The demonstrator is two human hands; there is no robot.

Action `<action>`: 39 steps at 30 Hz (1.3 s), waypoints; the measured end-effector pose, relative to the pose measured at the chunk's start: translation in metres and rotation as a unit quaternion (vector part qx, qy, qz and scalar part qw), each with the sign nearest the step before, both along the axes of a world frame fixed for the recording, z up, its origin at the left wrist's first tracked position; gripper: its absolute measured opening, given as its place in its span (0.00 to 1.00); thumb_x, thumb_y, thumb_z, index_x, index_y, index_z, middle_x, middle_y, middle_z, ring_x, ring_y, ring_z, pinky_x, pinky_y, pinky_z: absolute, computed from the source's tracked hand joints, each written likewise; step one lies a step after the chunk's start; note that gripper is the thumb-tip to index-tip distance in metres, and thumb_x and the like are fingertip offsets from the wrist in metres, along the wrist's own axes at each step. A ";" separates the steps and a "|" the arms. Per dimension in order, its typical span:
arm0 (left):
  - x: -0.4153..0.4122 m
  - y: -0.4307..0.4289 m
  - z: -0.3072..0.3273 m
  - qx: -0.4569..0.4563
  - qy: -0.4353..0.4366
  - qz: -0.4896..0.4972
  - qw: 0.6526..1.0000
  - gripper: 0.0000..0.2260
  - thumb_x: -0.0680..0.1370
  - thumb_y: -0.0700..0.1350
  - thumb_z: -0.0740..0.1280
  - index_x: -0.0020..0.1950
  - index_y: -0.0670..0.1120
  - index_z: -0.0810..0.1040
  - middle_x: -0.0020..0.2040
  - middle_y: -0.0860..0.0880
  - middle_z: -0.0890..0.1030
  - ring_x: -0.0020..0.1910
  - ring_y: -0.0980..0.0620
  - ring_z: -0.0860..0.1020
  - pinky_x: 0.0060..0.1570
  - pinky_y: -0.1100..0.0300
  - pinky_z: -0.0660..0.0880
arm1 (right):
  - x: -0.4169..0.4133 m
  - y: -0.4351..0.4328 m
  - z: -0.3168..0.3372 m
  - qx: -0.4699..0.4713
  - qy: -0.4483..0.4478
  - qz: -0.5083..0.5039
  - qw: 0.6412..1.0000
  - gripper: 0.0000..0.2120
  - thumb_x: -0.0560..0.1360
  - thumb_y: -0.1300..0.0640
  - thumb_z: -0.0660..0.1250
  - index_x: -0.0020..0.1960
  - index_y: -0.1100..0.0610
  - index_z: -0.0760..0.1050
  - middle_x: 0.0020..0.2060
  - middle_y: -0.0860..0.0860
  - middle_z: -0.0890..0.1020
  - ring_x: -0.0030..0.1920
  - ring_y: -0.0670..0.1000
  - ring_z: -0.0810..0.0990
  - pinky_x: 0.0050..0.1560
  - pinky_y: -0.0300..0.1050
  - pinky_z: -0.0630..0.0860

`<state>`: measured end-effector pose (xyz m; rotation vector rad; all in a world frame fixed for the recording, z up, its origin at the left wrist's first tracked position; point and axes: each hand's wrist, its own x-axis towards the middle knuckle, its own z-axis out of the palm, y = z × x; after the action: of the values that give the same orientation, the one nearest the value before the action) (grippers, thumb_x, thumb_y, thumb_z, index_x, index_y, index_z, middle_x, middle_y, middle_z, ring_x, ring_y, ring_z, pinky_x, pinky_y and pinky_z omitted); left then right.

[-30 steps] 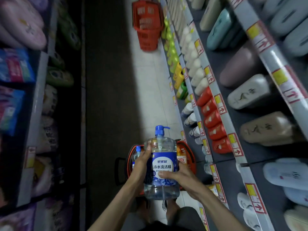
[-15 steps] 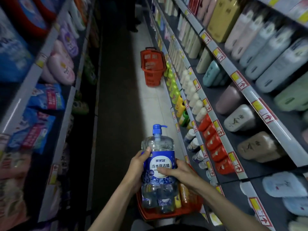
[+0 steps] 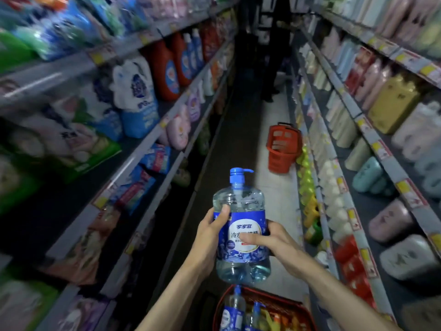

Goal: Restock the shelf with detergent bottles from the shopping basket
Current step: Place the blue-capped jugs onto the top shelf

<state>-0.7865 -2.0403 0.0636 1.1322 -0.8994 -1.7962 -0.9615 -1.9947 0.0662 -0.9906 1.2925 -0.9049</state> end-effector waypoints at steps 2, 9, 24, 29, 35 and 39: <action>0.003 0.008 0.015 -0.022 -0.004 0.042 0.999 0.21 0.81 0.51 0.70 0.65 0.37 0.77 0.56 0.36 0.86 0.54 0.36 0.86 0.56 0.41 0.83 | -0.001 -0.007 0.013 -0.015 -0.010 0.026 1.000 0.15 0.73 0.64 0.77 0.59 0.57 0.84 0.53 0.57 0.89 0.54 0.58 0.89 0.53 0.48 0.84; 0.029 0.044 0.050 -0.099 -0.034 0.150 0.983 0.18 0.84 0.51 0.66 0.68 0.41 0.78 0.60 0.39 0.86 0.58 0.36 0.85 0.61 0.37 0.80 | 0.021 -0.017 0.047 -0.089 -0.017 0.144 0.985 0.22 0.71 0.58 0.80 0.64 0.57 0.81 0.55 0.56 0.89 0.56 0.59 0.88 0.64 0.63 0.81; 0.152 0.244 0.107 -0.170 -0.119 0.492 0.846 0.20 0.80 0.53 0.68 0.65 0.40 0.78 0.56 0.37 0.87 0.53 0.34 0.86 0.55 0.37 0.83 | 0.204 0.072 0.101 -0.194 -0.076 0.469 0.858 0.22 0.74 0.56 0.78 0.67 0.53 0.79 0.58 0.50 0.88 0.58 0.51 0.87 0.58 0.48 0.84; 0.200 0.341 0.115 -0.152 -0.129 0.582 0.788 0.18 0.78 0.53 0.69 0.62 0.42 0.78 0.53 0.37 0.87 0.50 0.36 0.87 0.50 0.44 0.86 | 0.278 0.151 0.114 -0.204 -0.102 0.547 0.805 0.17 0.76 0.57 0.77 0.64 0.54 0.81 0.56 0.52 0.89 0.56 0.53 0.88 0.58 0.50 0.85; 0.249 0.466 0.126 -0.144 -0.163 0.635 0.741 0.24 0.79 0.55 0.70 0.68 0.41 0.77 0.56 0.39 0.87 0.55 0.36 0.86 0.60 0.39 0.81 | 0.347 0.261 0.124 -0.189 -0.140 0.596 0.768 0.22 0.74 0.56 0.78 0.66 0.55 0.80 0.55 0.52 0.89 0.55 0.54 0.89 0.57 0.52 0.85; 0.280 0.551 0.137 -0.157 -0.197 0.655 0.712 0.24 0.78 0.56 0.70 0.68 0.42 0.78 0.56 0.39 0.87 0.54 0.37 0.87 0.55 0.42 0.84 | 0.389 0.339 0.130 -0.190 -0.161 0.623 0.742 0.23 0.74 0.55 0.79 0.67 0.56 0.80 0.56 0.54 0.89 0.55 0.57 0.89 0.57 0.57 0.85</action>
<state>-0.5061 -1.4891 0.2002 1.3728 -0.3308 -0.2097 -0.5726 -1.6553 0.1959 -1.5945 -0.0515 -0.2057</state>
